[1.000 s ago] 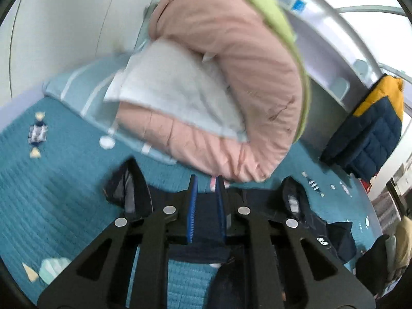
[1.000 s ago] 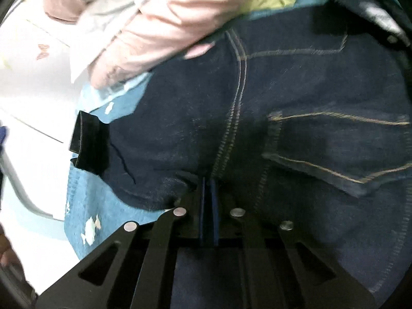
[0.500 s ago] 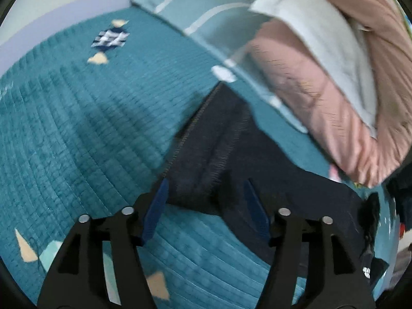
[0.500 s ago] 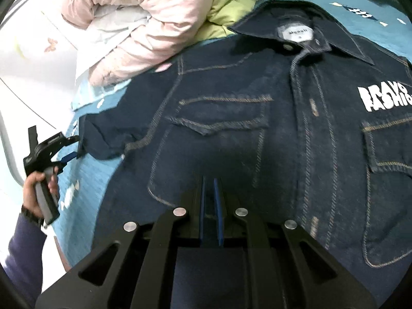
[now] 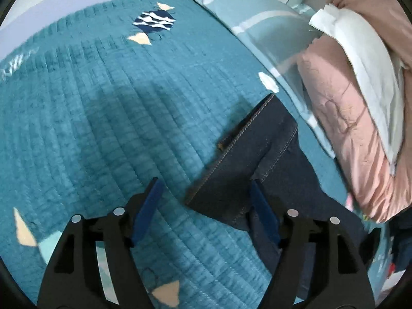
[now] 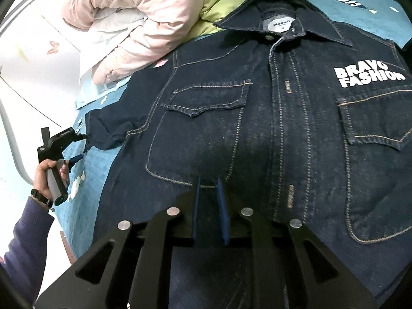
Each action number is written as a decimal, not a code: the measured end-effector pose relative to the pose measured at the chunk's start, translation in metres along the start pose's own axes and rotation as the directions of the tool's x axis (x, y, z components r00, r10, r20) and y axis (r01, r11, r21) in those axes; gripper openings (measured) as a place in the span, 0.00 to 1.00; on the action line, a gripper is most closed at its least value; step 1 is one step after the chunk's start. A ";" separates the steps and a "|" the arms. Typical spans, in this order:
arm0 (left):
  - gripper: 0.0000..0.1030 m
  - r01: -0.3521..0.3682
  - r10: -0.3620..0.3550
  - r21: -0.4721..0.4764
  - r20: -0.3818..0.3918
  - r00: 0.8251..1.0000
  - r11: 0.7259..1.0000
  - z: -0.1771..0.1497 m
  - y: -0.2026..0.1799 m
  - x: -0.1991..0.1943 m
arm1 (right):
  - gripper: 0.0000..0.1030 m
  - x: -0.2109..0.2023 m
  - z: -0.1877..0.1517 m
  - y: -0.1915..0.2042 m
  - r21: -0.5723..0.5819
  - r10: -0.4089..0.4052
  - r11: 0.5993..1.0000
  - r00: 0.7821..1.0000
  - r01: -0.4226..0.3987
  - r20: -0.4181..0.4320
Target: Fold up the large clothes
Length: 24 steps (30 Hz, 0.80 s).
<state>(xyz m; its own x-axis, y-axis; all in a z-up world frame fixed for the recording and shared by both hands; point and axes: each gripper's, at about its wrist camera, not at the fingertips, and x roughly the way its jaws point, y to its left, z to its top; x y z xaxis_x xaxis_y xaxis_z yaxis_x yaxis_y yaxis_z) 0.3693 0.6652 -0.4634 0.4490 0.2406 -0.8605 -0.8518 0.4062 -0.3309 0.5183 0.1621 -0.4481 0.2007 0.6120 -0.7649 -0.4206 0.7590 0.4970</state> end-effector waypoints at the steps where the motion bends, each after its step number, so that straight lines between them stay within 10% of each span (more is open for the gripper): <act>1: 0.70 0.016 -0.016 0.021 -0.009 1.000 1.000 -0.001 -0.004 0.002 | 0.15 -0.003 -0.001 -0.002 0.003 0.004 1.000 1.000 -0.004 0.001; 4: 0.67 0.038 -0.038 0.064 -0.015 0.999 0.997 -0.005 -0.019 0.006 | 0.17 -0.011 -0.001 -0.007 0.008 -0.001 1.000 1.000 0.001 0.008; 6: 0.39 0.118 -0.118 0.027 -0.015 0.993 0.993 -0.005 -0.022 0.007 | 0.18 -0.018 -0.002 -0.014 0.017 -0.009 1.000 1.000 0.008 0.012; 10: 0.16 0.158 -0.158 0.050 0.015 0.987 0.986 -0.010 -0.033 -0.002 | 0.19 -0.032 -0.003 -0.027 0.044 -0.023 0.999 0.999 0.022 0.032; 14: 0.14 0.248 -0.267 0.187 0.087 0.960 0.951 -0.027 -0.074 -0.048 | 0.19 -0.055 -0.005 -0.042 0.064 -0.030 0.998 0.997 0.026 0.065; 24: 0.14 0.553 -0.599 0.510 -0.088 0.796 0.659 -0.139 -0.251 -0.158 | 0.19 -0.147 0.003 -0.107 0.116 -0.199 0.977 0.959 0.179 0.203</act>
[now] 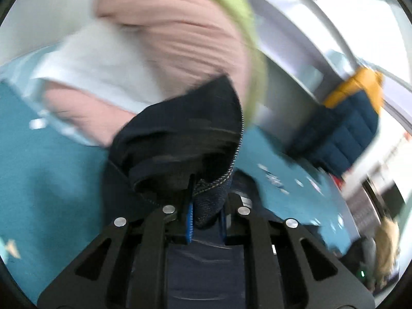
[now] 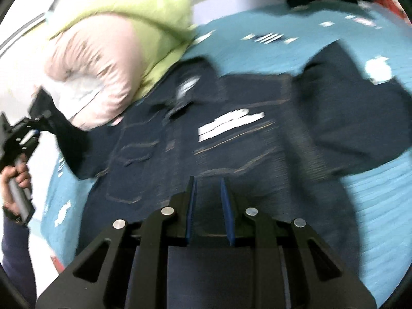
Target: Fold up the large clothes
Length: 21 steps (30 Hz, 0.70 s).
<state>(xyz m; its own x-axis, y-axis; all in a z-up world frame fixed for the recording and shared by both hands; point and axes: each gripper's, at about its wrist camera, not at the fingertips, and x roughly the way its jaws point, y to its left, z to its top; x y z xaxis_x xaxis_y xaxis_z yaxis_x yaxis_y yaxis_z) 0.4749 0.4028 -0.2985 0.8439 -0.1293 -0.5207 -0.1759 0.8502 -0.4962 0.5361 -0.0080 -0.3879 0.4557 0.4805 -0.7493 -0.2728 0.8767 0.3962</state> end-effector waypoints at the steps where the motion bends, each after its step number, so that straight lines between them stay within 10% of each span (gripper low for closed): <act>1: 0.14 0.036 -0.035 0.014 -0.022 0.999 0.999 -0.007 -0.025 0.013 | 0.19 -0.006 0.004 -0.009 0.002 -0.024 1.000 1.000 0.024 0.009; 8: 0.14 0.103 -0.103 -0.009 -0.230 0.968 0.995 -0.072 -0.109 0.119 | 0.23 -0.057 0.021 -0.074 0.029 -0.164 0.986 0.983 0.162 0.076; 21: 0.29 -0.035 0.066 0.075 -0.469 0.881 0.997 -0.178 -0.133 0.224 | 0.33 -0.077 0.036 -0.128 0.030 -0.365 0.931 0.926 0.364 0.092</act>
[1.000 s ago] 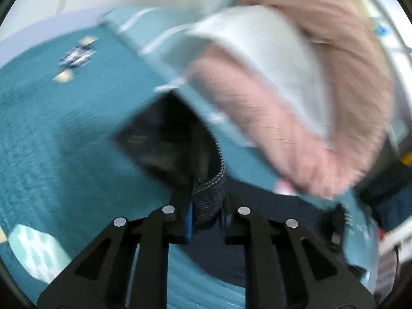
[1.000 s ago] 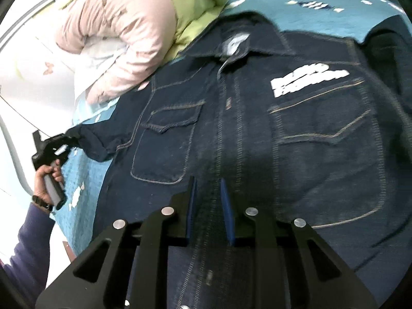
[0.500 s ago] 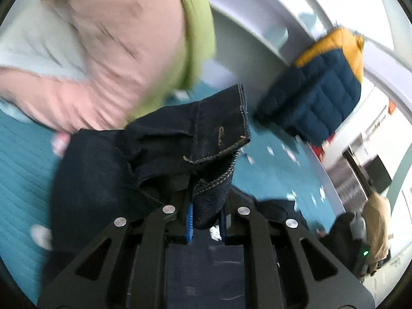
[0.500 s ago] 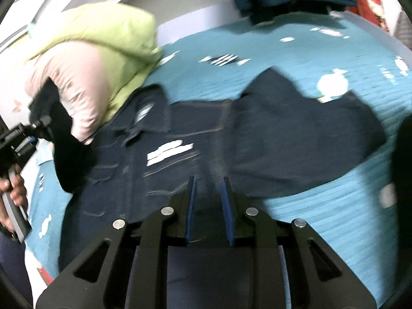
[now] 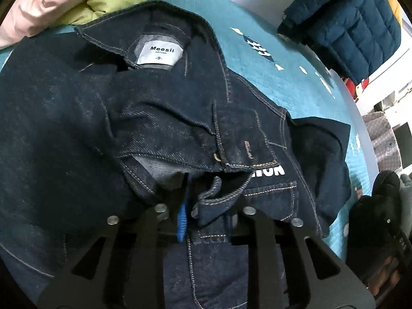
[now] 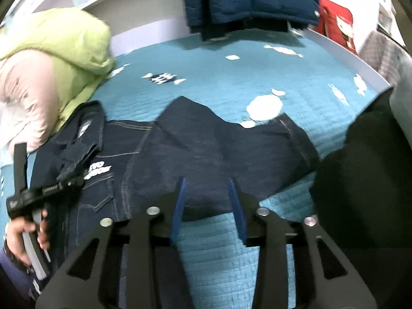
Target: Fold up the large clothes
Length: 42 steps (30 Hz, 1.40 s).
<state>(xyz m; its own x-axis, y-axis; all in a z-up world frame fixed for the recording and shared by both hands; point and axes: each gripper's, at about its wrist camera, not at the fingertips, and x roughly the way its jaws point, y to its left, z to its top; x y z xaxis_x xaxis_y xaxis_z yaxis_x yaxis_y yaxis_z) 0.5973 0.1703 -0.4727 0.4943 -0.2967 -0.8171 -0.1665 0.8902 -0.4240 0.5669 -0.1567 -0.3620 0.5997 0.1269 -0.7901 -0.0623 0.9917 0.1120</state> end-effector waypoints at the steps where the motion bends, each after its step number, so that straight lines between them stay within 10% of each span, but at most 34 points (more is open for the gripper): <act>1: 0.34 0.021 -0.021 -0.002 -0.002 1.000 1.000 0.001 -0.001 -0.001 | 0.34 0.002 -0.001 -0.002 0.009 -0.009 1.000 1.000 0.009 -0.007; 5: 0.74 0.082 -0.082 0.023 0.011 0.997 0.996 -0.001 -0.018 -0.013 | 0.36 0.011 -0.020 -0.011 0.080 -0.038 0.996 0.999 0.040 -0.030; 10: 0.77 0.068 -0.080 0.156 0.069 0.994 0.985 -0.012 -0.044 -0.035 | 0.42 0.015 -0.041 -0.037 0.284 -0.076 0.956 0.997 0.069 0.013; 20: 0.79 -0.275 0.265 0.106 0.104 0.959 0.956 -0.047 -0.007 -0.043 | 0.54 0.056 -0.037 -0.082 0.596 -0.186 0.795 0.981 0.113 0.062; 28: 0.80 -0.311 0.309 0.036 0.058 0.949 0.950 -0.059 0.032 -0.044 | 0.58 0.092 -0.017 -0.081 0.571 -0.236 0.806 0.970 0.158 0.065; 33: 0.80 -0.307 0.305 0.034 0.063 0.950 0.951 -0.065 0.043 -0.059 | 0.07 0.088 -0.013 -0.082 0.539 -0.166 0.839 0.978 0.072 0.128; 42: 0.81 -0.332 0.330 0.005 0.082 0.940 0.943 -0.071 0.085 -0.105 | 0.06 -0.002 0.031 -0.007 0.318 -0.101 0.948 0.915 -0.031 0.390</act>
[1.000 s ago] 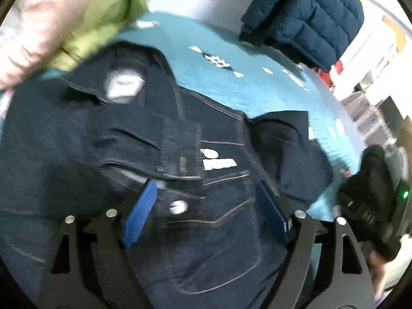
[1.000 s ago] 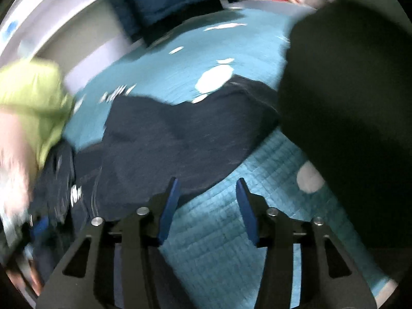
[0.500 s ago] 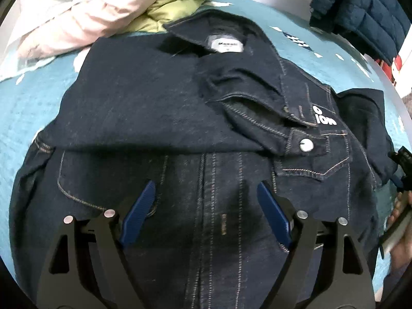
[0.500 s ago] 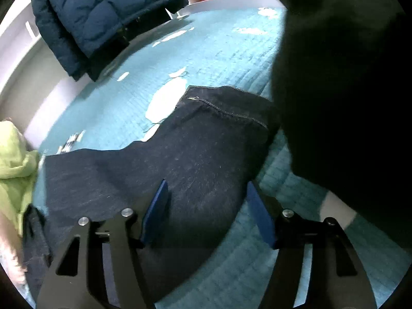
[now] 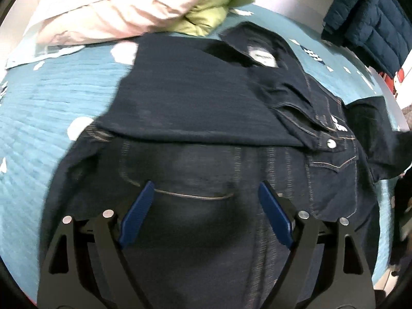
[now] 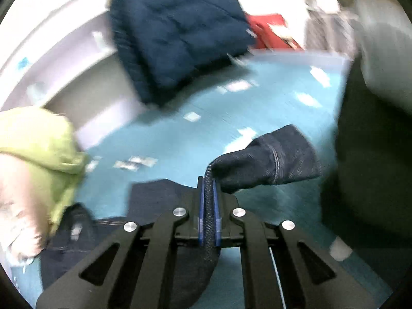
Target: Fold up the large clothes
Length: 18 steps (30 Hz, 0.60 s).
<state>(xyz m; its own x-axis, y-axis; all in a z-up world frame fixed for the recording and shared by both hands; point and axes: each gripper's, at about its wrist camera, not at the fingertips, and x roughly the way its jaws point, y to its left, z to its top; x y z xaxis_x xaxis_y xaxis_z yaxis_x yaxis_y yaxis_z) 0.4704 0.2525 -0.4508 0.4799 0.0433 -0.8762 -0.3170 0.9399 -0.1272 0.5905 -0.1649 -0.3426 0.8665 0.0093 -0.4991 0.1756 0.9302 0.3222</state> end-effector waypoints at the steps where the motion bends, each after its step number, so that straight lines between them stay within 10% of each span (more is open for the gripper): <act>1: 0.82 -0.014 0.014 -0.003 0.008 1.000 1.000 0.000 0.010 -0.003 | 0.06 -0.008 0.003 0.014 -0.032 0.026 0.999 0.999 -0.026 0.020; 6: 0.82 -0.033 0.034 -0.077 0.015 0.999 0.997 0.001 0.055 -0.010 | 0.05 -0.049 -0.008 0.132 -0.279 0.232 0.938 0.970 -0.205 0.067; 10: 0.82 -0.025 0.027 -0.112 0.014 1.000 0.993 0.005 0.080 -0.015 | 0.06 -0.046 -0.059 0.221 -0.401 0.330 0.855 0.942 -0.329 -0.070; 18: 0.82 0.040 -0.037 -0.152 0.021 0.999 0.988 0.006 0.101 -0.019 | 0.16 0.010 -0.219 0.317 -0.652 0.127 0.633 0.886 -0.418 -0.445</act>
<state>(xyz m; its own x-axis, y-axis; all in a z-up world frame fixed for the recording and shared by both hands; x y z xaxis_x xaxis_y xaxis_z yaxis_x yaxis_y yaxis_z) 0.4342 0.3486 -0.4440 0.5081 0.0156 -0.8612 -0.4184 0.8784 -0.2310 0.5526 0.2107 -0.4220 0.5821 0.2899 -0.7597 -0.5558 0.8238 -0.1115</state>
